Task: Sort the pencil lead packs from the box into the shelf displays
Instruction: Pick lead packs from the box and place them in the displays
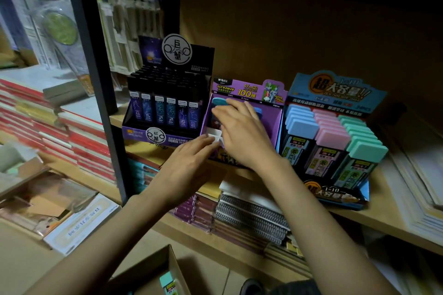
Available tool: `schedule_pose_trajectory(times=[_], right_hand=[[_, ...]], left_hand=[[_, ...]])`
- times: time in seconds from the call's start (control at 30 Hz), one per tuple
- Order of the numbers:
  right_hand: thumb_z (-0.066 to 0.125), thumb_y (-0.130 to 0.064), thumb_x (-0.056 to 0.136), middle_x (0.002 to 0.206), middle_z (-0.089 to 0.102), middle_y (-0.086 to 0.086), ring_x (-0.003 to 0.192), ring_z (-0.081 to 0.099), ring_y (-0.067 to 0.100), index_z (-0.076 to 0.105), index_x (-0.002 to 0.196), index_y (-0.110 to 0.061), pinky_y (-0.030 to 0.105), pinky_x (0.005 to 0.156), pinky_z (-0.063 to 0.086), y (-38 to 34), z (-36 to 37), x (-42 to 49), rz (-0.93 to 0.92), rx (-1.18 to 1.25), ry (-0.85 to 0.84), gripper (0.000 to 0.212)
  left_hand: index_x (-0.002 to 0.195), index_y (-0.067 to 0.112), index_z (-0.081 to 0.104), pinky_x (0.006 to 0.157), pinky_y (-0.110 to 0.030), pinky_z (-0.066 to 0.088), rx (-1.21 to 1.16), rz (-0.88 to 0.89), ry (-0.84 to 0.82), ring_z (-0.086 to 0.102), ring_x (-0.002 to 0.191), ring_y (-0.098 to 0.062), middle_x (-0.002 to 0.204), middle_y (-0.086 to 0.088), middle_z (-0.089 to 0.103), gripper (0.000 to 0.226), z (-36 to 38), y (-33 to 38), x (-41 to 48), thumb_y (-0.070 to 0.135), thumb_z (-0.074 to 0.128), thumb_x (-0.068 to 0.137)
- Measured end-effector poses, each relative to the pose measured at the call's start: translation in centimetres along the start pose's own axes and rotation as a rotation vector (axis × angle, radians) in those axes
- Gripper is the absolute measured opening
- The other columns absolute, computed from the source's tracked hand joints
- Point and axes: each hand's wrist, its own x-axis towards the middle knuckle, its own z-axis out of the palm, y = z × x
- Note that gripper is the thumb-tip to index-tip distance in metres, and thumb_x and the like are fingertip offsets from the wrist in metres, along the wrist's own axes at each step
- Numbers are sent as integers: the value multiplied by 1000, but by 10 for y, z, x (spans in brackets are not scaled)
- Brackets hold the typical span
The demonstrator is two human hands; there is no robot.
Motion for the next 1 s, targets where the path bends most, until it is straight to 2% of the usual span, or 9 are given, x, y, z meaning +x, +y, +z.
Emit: schedule_pose_trajectory(times=[0.23,0.33,0.4,0.5,0.6,0.7,0.77,0.87,1.0], right_hand=[[41,-14,96,141,44,-1,140,21,18,42,139,-18,36,117,-1,-2,6,12,33,-6,-6,43],[44,-11,95,137,48,3,137,27,21,50,133,-14,37,117,9,-3,-5,11,42,113,60,39],[45,-7,93,130,54,7,128,37,24,57,127,-9,33,111,22,-1,-17,7,59,203,141,35],[45,-7,93,114,61,8,110,50,24,63,114,-8,29,91,35,5,-29,-11,155,220,268,27],[46,-13,94,108,64,5,100,57,24,63,110,-13,30,76,40,8,-28,-30,247,123,205,24],[42,-14,95,123,56,3,113,50,24,53,129,-16,36,87,45,9,-16,-39,269,66,-1,35],[42,-9,94,135,45,1,122,41,22,42,140,-17,36,97,41,11,-10,-42,274,85,-25,46],[44,-5,92,144,35,0,129,36,22,36,143,-17,38,103,40,14,-5,-39,287,126,-33,53],[45,-6,92,142,37,1,127,38,24,35,143,-16,41,102,41,17,-3,-37,285,143,-34,53]], left_hand=[[148,20,25,114,-25,18,28,-11,-36,20,143,-14,155,-1,25,70,-1,0,3,17,61,87],[148,20,24,113,-25,16,36,-17,-46,19,143,-14,155,0,23,69,-2,1,4,21,59,89],[148,18,25,112,-24,16,34,-24,-43,21,142,-15,155,-1,24,68,-5,3,4,22,59,89],[145,15,31,111,-26,20,43,-19,-4,28,138,-17,151,-2,31,65,-14,5,1,19,60,87],[144,17,33,111,-29,23,43,-27,-1,30,137,-16,150,-1,33,61,-21,8,0,21,59,89],[147,23,25,113,-30,20,73,-28,-75,23,141,-16,155,1,25,65,-18,13,2,23,57,91],[149,27,19,114,-32,15,111,-17,-146,14,145,-15,158,3,14,69,-12,15,4,24,56,92],[150,29,15,117,-34,11,163,-30,-209,2,147,-15,160,3,1,70,-2,13,2,26,55,92],[150,27,17,115,-32,15,143,-27,-154,9,146,-15,159,4,11,69,0,13,5,21,55,92]])
